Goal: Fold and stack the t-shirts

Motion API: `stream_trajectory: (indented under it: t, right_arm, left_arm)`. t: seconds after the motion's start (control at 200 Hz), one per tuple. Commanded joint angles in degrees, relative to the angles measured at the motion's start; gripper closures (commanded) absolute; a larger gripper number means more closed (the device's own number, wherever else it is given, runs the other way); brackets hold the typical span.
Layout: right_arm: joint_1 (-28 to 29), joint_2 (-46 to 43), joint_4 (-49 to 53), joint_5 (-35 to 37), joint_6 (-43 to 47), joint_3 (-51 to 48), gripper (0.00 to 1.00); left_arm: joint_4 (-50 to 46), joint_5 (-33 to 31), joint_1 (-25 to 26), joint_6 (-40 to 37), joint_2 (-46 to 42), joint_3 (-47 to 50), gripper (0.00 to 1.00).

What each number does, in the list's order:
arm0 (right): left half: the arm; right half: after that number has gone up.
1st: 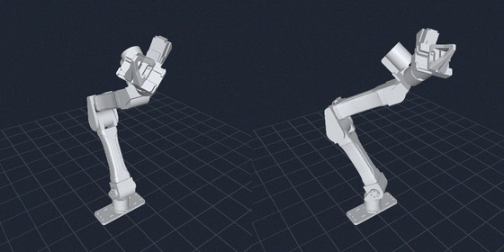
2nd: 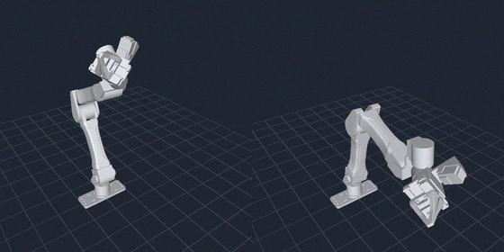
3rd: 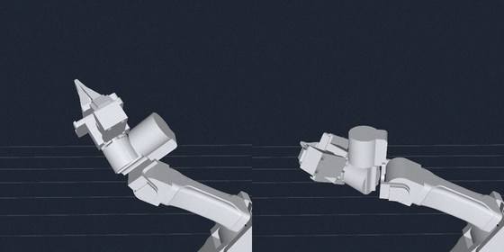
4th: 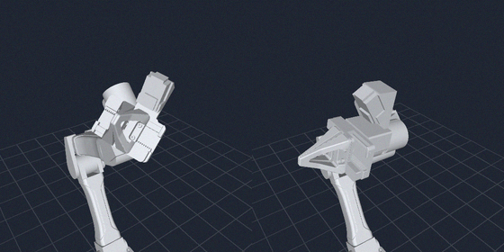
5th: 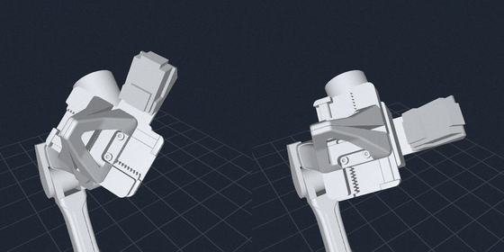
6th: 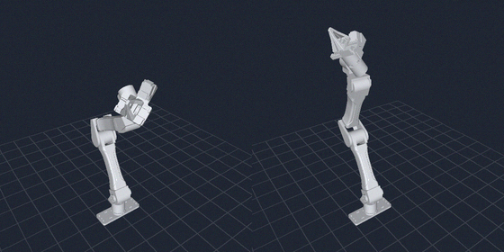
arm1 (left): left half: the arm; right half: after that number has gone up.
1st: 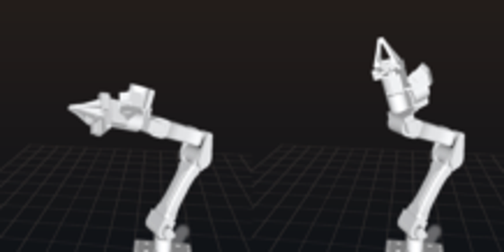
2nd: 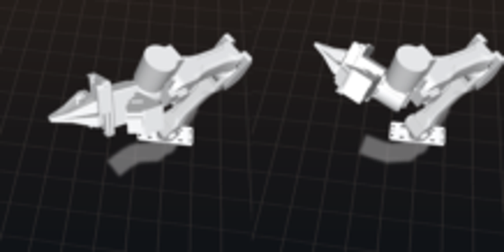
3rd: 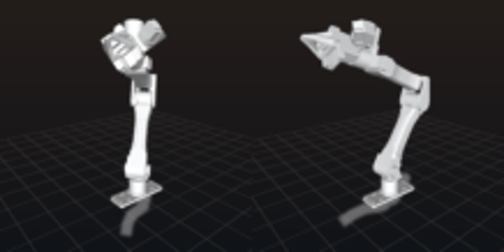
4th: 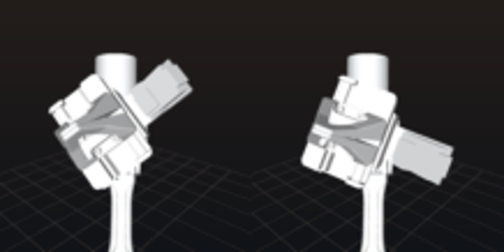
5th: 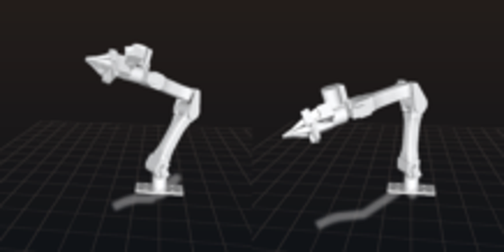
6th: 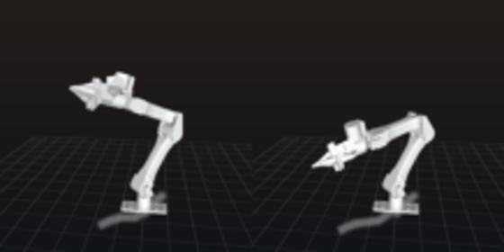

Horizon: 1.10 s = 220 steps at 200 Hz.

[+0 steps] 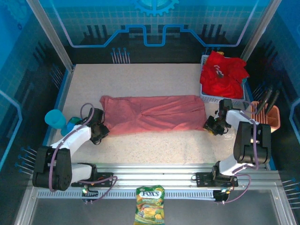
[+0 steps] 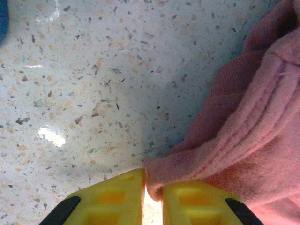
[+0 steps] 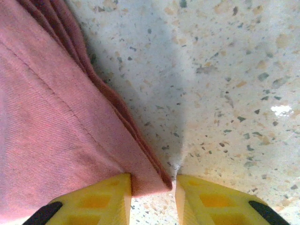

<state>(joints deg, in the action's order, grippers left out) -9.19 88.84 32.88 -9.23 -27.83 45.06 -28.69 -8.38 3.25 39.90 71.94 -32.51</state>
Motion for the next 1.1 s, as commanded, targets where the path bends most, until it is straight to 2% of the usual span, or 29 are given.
stream_trajectory:
  t: [0.0,0.135,0.21,0.255,0.285,0.34,0.48,0.67,0.84,0.966,1.096]
  right_arm:
    - [0.6,3.4,-6.8,-6.3,0.5,0.3,0.74]
    - [0.7,3.0,-6.6,-6.2,0.5,0.5,0.78]
    - [0.6,2.6,-6.3,-5.7,0.5,0.6,0.81]
    - [0.5,2.5,-6.0,-5.5,0.6,0.7,0.85]
    - [0.6,2.5,-5.8,-5.4,0.6,0.8,0.92]
    - [0.3,2.3,-4.7,-4.8,0.7,1.4,1.0]
    - [-1.4,1.1,-0.9,-3.7,1.4,2.6,1.0]
    - [-4.8,-2.8,2.6,-2.3,2.1,3.1,1.0]
    - [-6.5,-4.1,4.5,-1.0,2.1,3.2,1.0]
    - [-9.1,-5.3,4.3,-2.0,2.6,2.2,1.0]
    - [-9.1,-5.7,4.5,-2.9,2.4,2.2,1.0]
  left_arm:
    - [-0.1,-2.4,-0.3,-1.3,1.4,-0.5,0.82]
    - [0.2,-3.3,-0.3,-1.2,3.0,-1.0,0.82]
    - [0.5,-3.6,-0.3,-1.2,3.2,-1.2,0.87]
    - [0.3,-4.2,-0.3,-1.4,2.9,-1.5,0.93]
    - [0.0,-4.8,-0.3,-1.6,2.7,-1.8,1.0]
    - [-1.6,-6.0,-0.4,-1.5,2.4,-3.0,1.0]
    - [-7.9,-7.5,-0.4,-3.8,1.9,-9.1,1.0]
    - [-14.8,-14.8,-0.3,-8.7,2.4,-15.9,1.0]
    - [-16.4,-19.4,-0.5,-9.2,5.9,-17.1,1.0]
    - [-17.0,-20.3,-0.2,-9.7,7.7,-17.1,1.0]
    - [-16.4,-21.3,0.9,-11.5,8.4,-17.4,1.0]
